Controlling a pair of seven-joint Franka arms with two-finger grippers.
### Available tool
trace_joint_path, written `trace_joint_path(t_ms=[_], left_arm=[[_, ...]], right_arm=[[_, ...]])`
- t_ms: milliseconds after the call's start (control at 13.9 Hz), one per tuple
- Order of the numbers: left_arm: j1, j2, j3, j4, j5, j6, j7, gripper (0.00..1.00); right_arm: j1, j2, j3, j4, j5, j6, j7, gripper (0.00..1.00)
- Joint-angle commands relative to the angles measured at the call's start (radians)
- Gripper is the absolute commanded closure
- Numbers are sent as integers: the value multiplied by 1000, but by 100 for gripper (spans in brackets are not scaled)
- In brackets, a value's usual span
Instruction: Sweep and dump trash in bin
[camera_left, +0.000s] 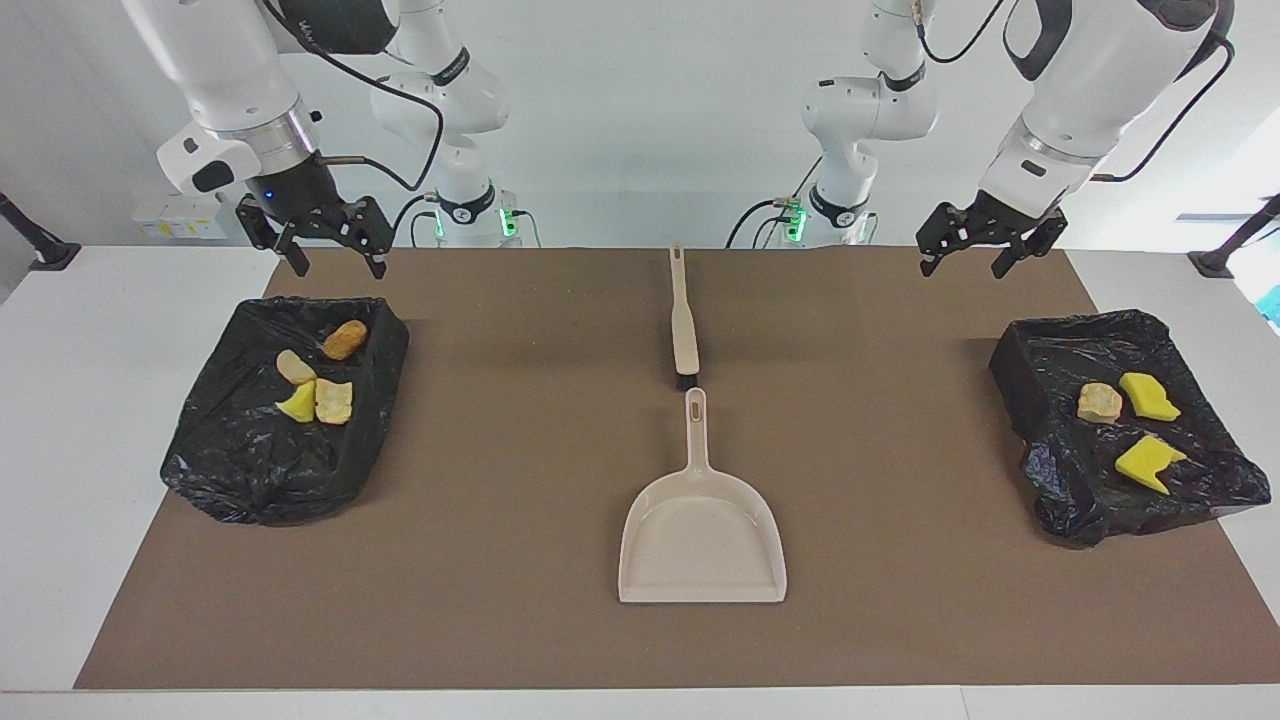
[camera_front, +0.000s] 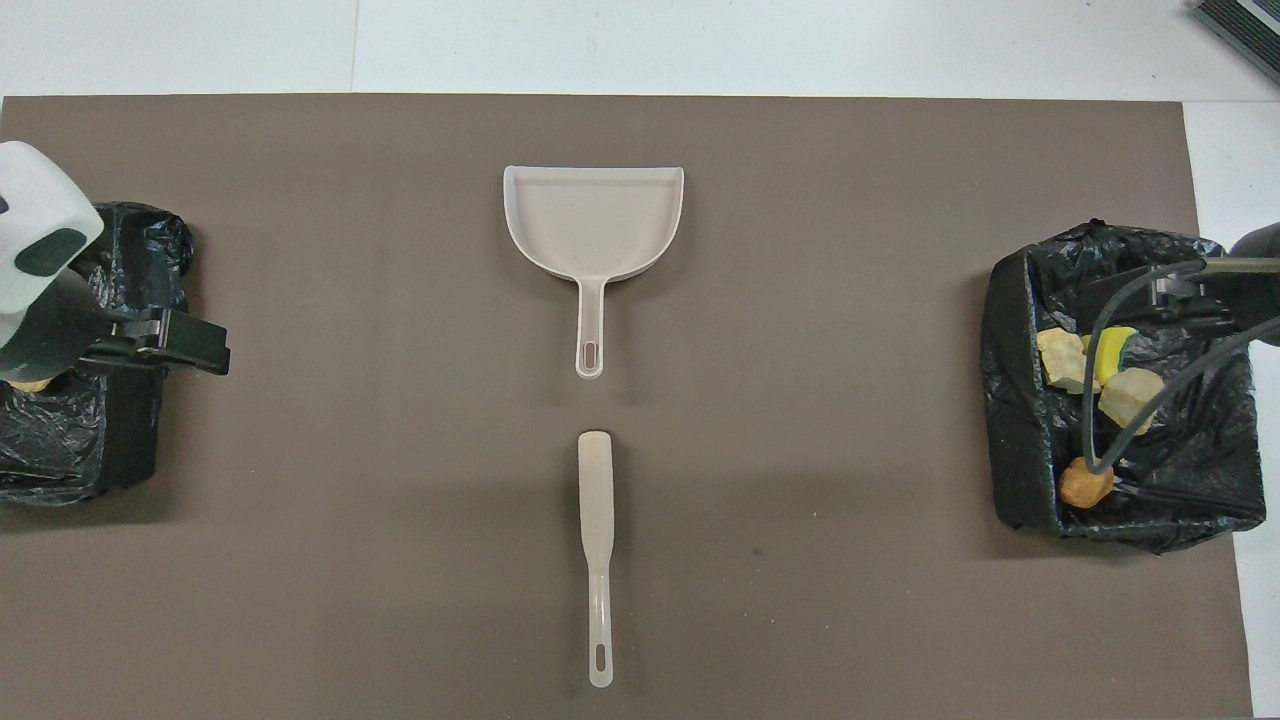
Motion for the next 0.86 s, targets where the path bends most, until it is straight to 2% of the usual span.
trace_joint_path(t_ms=[0, 791], left_arm=[[10, -20, -5, -34, 28, 34, 39, 0], [22, -20, -5, -34, 28, 30, 44, 0]], right_arm=[[-12, -23, 6, -24, 20, -3, 15, 0], [-12, -23, 6, -23, 20, -14, 12, 0]])
